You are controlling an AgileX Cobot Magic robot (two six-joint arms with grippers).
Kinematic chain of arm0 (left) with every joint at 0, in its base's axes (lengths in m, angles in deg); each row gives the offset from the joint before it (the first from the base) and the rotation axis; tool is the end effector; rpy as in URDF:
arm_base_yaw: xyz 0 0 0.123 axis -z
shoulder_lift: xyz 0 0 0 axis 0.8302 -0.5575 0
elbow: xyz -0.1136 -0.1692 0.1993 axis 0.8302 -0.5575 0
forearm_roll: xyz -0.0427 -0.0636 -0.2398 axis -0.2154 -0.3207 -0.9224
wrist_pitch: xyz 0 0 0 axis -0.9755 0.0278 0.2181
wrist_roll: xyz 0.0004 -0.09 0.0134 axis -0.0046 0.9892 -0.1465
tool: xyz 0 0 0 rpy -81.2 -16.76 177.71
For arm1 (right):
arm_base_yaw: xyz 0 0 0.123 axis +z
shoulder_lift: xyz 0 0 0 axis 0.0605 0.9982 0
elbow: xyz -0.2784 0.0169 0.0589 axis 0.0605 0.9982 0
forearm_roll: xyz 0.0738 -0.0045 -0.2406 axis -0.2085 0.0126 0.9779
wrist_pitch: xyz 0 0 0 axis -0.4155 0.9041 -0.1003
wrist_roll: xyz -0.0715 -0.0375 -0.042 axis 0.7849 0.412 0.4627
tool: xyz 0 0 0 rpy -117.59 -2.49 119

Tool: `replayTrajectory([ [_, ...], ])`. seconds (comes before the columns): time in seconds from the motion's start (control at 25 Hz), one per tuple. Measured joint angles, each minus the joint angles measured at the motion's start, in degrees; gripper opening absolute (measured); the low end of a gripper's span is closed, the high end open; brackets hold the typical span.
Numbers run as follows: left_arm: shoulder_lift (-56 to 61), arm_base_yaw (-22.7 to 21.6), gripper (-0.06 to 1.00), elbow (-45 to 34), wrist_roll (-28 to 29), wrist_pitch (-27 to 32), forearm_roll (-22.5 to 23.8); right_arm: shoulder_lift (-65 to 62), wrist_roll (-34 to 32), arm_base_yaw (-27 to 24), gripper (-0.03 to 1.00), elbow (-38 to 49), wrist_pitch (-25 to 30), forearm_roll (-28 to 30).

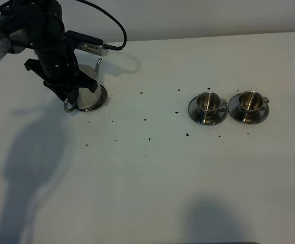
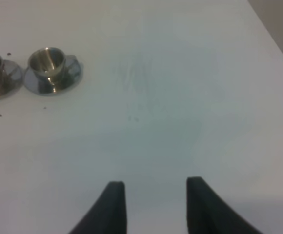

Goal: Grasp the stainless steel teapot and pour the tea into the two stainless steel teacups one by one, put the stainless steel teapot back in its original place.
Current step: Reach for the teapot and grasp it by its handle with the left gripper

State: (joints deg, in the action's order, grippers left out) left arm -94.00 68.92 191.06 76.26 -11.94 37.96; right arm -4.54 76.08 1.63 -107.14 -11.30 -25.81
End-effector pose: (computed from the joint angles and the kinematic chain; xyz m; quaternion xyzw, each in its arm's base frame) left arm 0.4605 -0.0992 0.1756 0.2032 0.9769 0.0279 0.0593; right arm -0.0062 -0.0038 0.2747 0.0494 0.8548 -0.0126 0.5164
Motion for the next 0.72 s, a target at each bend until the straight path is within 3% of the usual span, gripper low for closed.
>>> replayTrajectory([
  [0.56,0.29,0.0,0.23,2.9,-1.84,0.14,0.0,0.0,0.0,0.0,0.29,0.0,0.0,0.0],
  [0.72,0.29,0.25,0.23,5.59,-5.17,0.25,0.0,0.0,0.0,0.0,0.29,0.0,0.0,0.0],
])
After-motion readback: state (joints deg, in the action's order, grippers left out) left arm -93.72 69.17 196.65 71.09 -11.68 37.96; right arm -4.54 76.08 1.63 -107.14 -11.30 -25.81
